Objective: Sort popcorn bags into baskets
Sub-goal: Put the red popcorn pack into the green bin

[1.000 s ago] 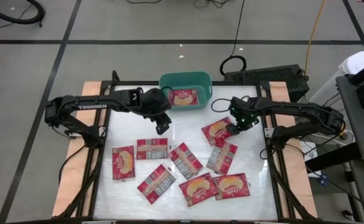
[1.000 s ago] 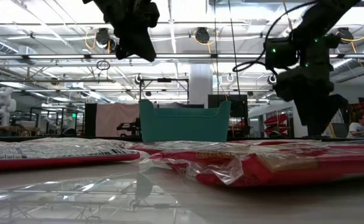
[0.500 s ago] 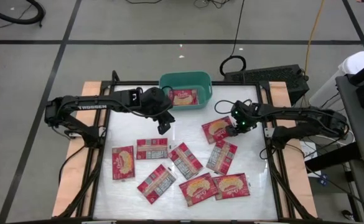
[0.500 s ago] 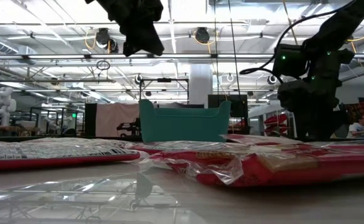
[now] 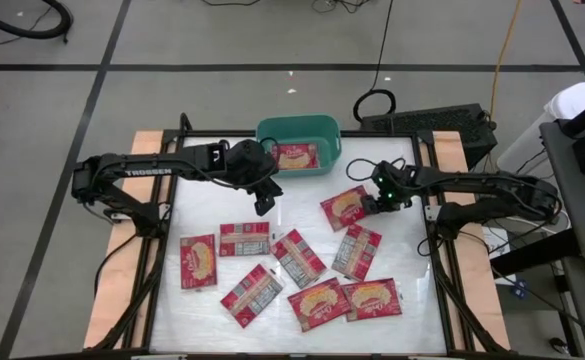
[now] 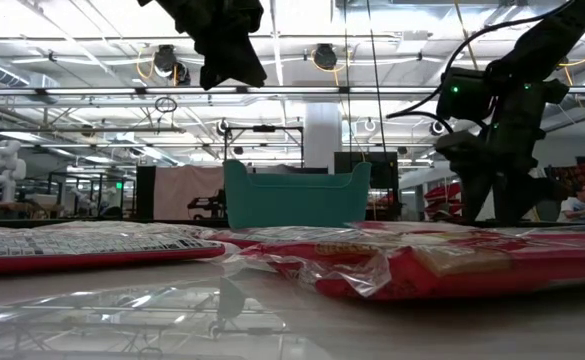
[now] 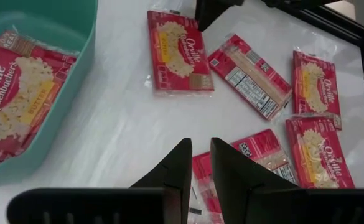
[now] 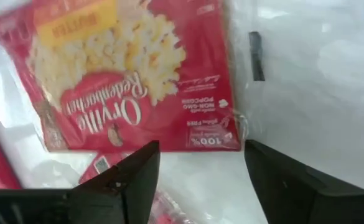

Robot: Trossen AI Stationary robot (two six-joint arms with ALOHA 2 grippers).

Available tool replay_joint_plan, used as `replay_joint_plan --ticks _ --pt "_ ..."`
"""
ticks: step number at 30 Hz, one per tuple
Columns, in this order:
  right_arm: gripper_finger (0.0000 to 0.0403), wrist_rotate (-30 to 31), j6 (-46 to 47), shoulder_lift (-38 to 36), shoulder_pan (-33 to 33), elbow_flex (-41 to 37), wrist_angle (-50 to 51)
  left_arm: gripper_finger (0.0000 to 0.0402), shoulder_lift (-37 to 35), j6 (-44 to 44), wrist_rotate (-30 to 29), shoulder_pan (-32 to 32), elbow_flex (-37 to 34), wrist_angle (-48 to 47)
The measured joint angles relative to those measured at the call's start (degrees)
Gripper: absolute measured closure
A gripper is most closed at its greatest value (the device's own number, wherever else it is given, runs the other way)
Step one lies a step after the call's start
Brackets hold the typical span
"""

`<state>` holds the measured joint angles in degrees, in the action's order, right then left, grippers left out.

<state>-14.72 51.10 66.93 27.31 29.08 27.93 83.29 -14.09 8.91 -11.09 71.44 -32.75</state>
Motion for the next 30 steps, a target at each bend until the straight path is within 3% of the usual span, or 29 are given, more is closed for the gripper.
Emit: replay_joint_plan --ticks 5,10,15,22,30 --pt "0.0168 0.33 1.48 -0.13 -0.03 0.00 -0.37 0.0339 0.00 1.23 0.00 -0.02 0.00 -0.02" --pt "0.0167 5.69 0.73 -0.14 -0.02 0.00 -0.63 0.0339 0.00 3.77 0.02 -0.02 0.00 -0.03" --pt "0.0167 5.15 2.14 -0.72 -0.02 1.27 -1.53 0.0339 0.00 3.53 0.00 -0.02 0.00 -0.04" --pt "0.0167 12.64 0.96 -1.05 -0.12 2.47 -1.27 0.0339 0.00 3.45 0.02 -0.03 0.00 -0.04" --pt "0.0167 9.34 -0.31 1.35 -0.01 0.52 -3.88 0.0339 0.00 5.18 0.02 -0.07 0.00 -0.04"
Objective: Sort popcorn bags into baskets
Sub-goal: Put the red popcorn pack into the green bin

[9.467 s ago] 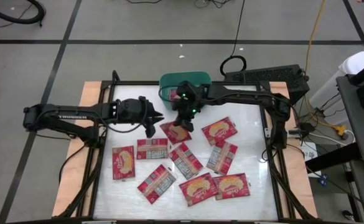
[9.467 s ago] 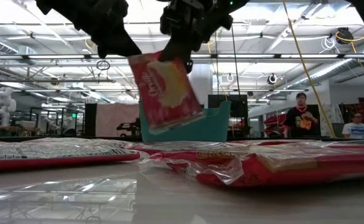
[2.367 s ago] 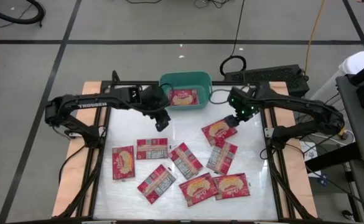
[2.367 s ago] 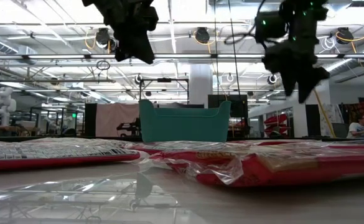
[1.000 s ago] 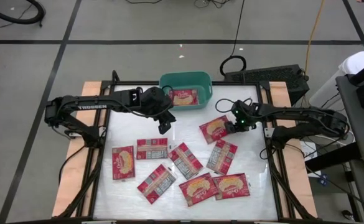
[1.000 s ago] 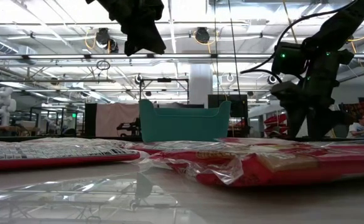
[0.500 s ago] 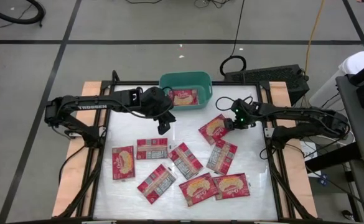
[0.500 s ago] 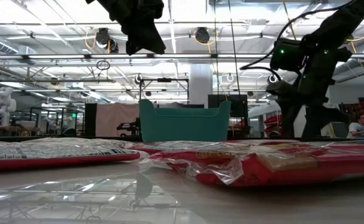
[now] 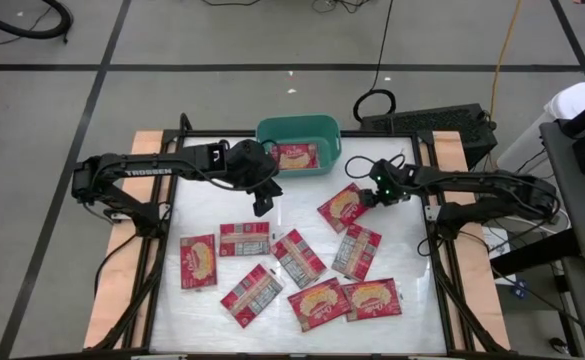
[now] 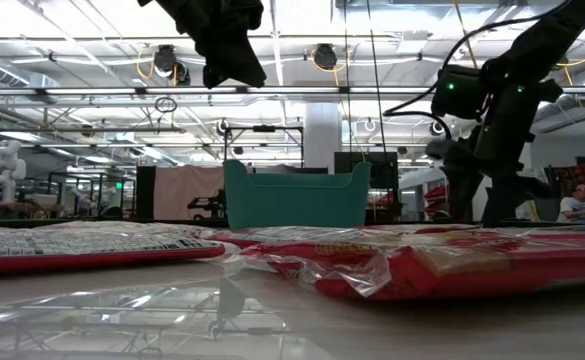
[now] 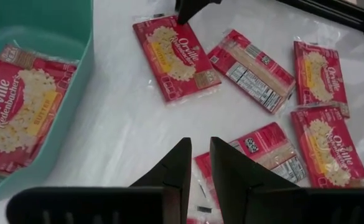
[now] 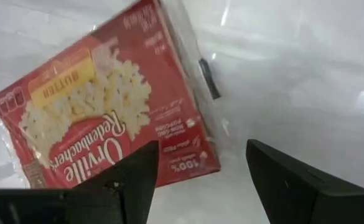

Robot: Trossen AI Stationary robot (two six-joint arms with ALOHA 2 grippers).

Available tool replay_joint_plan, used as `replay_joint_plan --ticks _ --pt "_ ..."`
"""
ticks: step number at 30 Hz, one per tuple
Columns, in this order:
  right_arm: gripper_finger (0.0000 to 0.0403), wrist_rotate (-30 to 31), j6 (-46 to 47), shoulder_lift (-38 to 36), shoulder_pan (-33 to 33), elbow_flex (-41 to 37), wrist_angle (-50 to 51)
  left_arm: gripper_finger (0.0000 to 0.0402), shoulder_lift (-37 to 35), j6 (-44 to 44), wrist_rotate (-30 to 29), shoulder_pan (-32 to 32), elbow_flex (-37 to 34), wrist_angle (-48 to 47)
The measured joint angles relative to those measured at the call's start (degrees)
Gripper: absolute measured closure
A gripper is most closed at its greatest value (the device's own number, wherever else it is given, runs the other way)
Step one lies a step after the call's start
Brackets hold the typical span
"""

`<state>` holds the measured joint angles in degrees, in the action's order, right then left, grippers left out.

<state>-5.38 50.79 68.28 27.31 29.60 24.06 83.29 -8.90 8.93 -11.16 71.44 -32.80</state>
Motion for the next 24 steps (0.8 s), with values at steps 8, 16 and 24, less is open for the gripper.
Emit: replay_joint_plan --ticks 8,16,24 --pt "0.0206 0.42 1.16 2.86 -1.99 -0.40 -3.35 0.0339 0.00 2.50 0.00 -0.13 -0.02 -0.02" --pt "0.0389 -2.01 3.95 3.08 -2.36 -0.59 -11.09 0.0339 0.00 3.22 -0.47 -0.59 -0.02 -0.01" --pt "0.0400 -7.75 4.73 3.03 -2.31 -0.57 -30.17 0.0339 0.00 3.77 -4.51 -1.91 -0.02 0.19"
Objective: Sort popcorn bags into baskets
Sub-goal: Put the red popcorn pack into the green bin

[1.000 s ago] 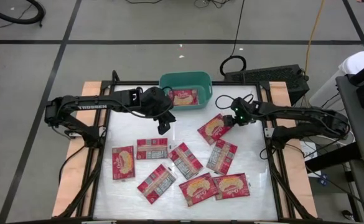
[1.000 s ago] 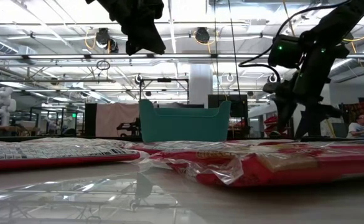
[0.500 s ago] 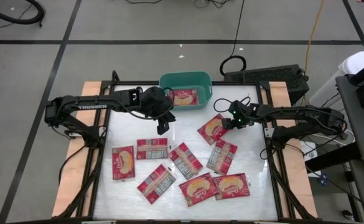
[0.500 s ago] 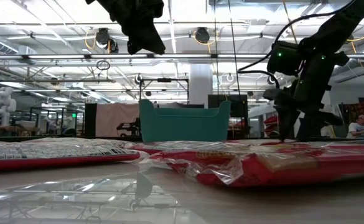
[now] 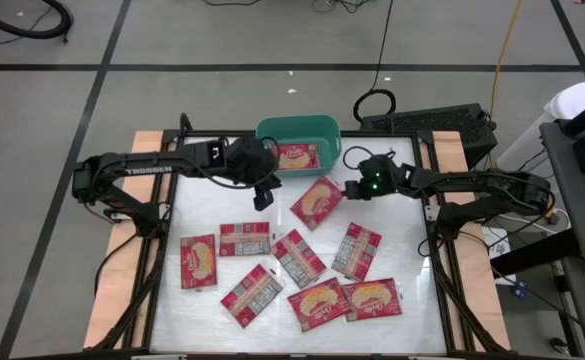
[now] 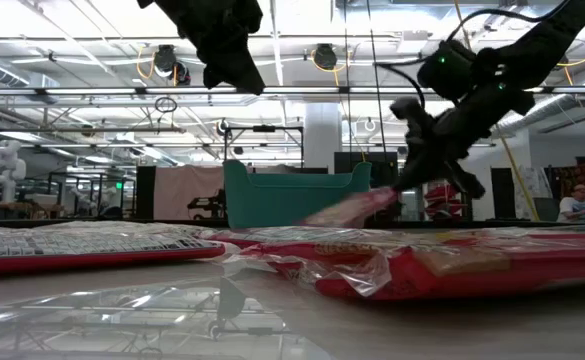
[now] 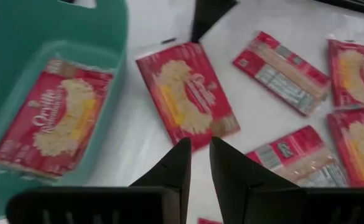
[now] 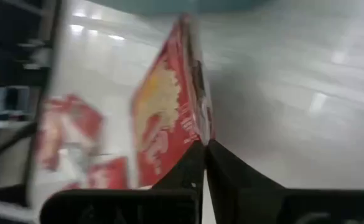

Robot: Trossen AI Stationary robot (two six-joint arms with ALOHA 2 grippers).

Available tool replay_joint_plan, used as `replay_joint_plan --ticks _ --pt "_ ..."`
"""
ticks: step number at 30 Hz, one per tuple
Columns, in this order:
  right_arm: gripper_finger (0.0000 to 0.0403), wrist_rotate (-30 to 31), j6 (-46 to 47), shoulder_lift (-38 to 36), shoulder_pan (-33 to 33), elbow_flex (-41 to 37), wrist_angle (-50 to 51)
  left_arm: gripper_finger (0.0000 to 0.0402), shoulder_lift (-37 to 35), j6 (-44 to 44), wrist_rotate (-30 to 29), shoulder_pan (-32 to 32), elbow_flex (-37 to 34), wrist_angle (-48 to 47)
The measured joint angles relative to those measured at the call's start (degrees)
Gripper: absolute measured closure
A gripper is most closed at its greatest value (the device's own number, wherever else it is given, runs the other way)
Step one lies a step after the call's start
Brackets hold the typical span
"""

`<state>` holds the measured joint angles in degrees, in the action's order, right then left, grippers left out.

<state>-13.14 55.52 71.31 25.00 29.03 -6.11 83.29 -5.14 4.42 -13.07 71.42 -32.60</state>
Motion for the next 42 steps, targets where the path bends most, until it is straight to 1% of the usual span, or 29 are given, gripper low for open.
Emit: replay_joint_plan --ticks 3,6,9,12,15,17,19,20,23,27,32,37,40,42 --pt "0.0401 -2.01 0.70 0.00 -0.21 0.03 -3.29 0.0339 0.00 -0.98 -0.05 -0.94 0.00 2.37" --pt "0.0402 -3.68 0.24 0.00 -0.83 0.03 -5.44 0.0338 0.00 -1.52 0.43 -1.49 -0.02 7.17" --pt "0.0402 -6.03 -0.93 0.00 -1.80 0.05 -8.01 0.0322 0.00 -1.37 0.63 -1.72 -0.02 11.51" --pt "0.0402 -6.68 -1.01 -0.02 -3.23 0.05 -10.97 0.0283 0.88 -1.20 0.85 -2.03 0.00 14.27" --pt "0.0403 -6.67 -0.84 -0.02 -4.93 0.09 -13.45 0.0231 1.98 -0.90 0.82 -2.50 -0.11 13.46" --pt "0.0403 -6.63 -0.83 -0.02 -5.81 0.41 -13.50 0.0196 3.29 0.12 1.17 -2.50 0.06 15.08" --pt "0.0403 -6.62 -1.36 -0.02 -6.81 0.95 -13.25 0.0166 4.62 1.87 2.68 -2.84 -0.08 14.10" --pt "0.0403 -6.56 -2.24 -0.02 -7.18 1.38 -13.30 0.0153 5.55 3.18 3.77 -2.93 -0.07 15.05" --pt "0.0403 -6.57 -5.40 -0.02 -8.30 2.77 -13.16 0.0128 8.24 6.99 8.54 -4.24 -0.04 15.13" --pt "0.0403 -6.61 -10.21 -0.02 -9.04 5.11 -10.71 0.0124 11.34 10.74 13.76 -6.19 -0.04 16.01" --pt "0.0403 -6.66 -14.82 -0.04 -9.06 7.72 -6.71 0.0144 12.90 15.80 16.57 -7.74 -0.04 18.99" --pt "0.0403 -6.81 -18.00 -0.04 -9.01 8.09 -6.73 0.0157 15.37 15.96 19.96 -9.09 0.06 24.00" --pt "0.0403 -7.68 -20.20 -0.03 -9.01 8.09 -6.71 0.0158 17.35 15.75 21.06 -9.11 0.02 25.83" --pt "0.0403 -8.01 -21.31 -0.04 -9.01 8.09 -6.68 0.0158 17.97 16.11 22.91 -9.08 0.02 27.18"
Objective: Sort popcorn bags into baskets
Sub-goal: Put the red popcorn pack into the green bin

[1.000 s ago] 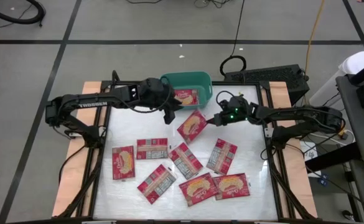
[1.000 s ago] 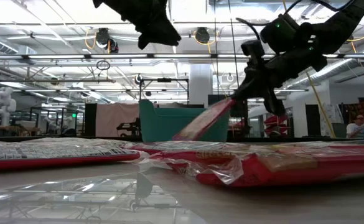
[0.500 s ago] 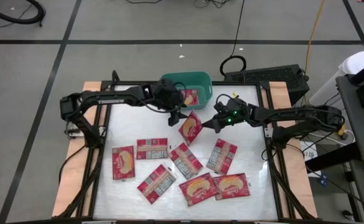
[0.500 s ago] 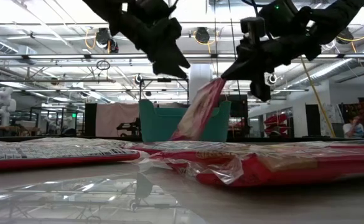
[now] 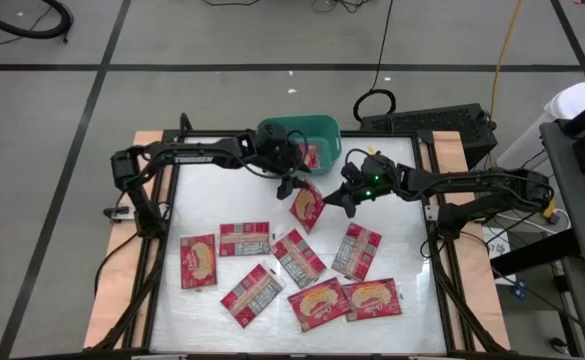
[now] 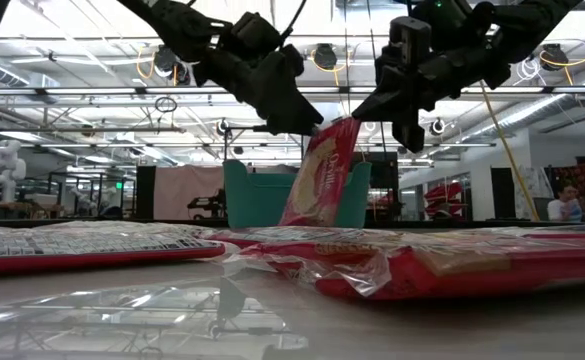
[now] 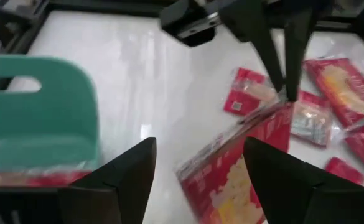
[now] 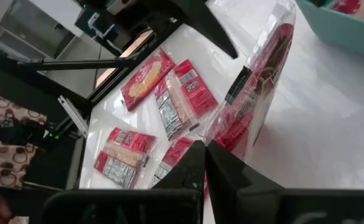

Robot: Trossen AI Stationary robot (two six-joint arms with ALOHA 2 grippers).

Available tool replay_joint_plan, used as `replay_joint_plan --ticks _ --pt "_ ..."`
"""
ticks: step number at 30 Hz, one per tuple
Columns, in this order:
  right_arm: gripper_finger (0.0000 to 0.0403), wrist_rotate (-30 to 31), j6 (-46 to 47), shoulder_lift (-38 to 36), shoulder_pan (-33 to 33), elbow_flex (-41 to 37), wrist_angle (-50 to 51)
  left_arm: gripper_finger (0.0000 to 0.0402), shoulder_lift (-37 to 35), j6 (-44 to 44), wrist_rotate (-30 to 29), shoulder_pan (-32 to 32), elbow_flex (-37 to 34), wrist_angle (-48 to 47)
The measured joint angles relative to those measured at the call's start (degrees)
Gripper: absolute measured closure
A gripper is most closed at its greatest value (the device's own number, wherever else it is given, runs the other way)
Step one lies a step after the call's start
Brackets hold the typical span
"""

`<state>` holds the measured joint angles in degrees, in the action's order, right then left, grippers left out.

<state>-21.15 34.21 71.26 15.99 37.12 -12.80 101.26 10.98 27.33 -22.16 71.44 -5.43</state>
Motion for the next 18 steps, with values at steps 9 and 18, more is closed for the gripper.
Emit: replay_joint_plan --ticks 9,18 --pt "0.0403 -0.17 -2.39 0.00 0.02 0.00 0.00 0.0214 1.45 6.44 1.37 0.56 0.04 -0.34" --pt "0.0403 0.08 -3.03 0.00 0.03 0.00 0.16 0.0359 2.39 7.61 4.61 1.92 0.02 -2.81"
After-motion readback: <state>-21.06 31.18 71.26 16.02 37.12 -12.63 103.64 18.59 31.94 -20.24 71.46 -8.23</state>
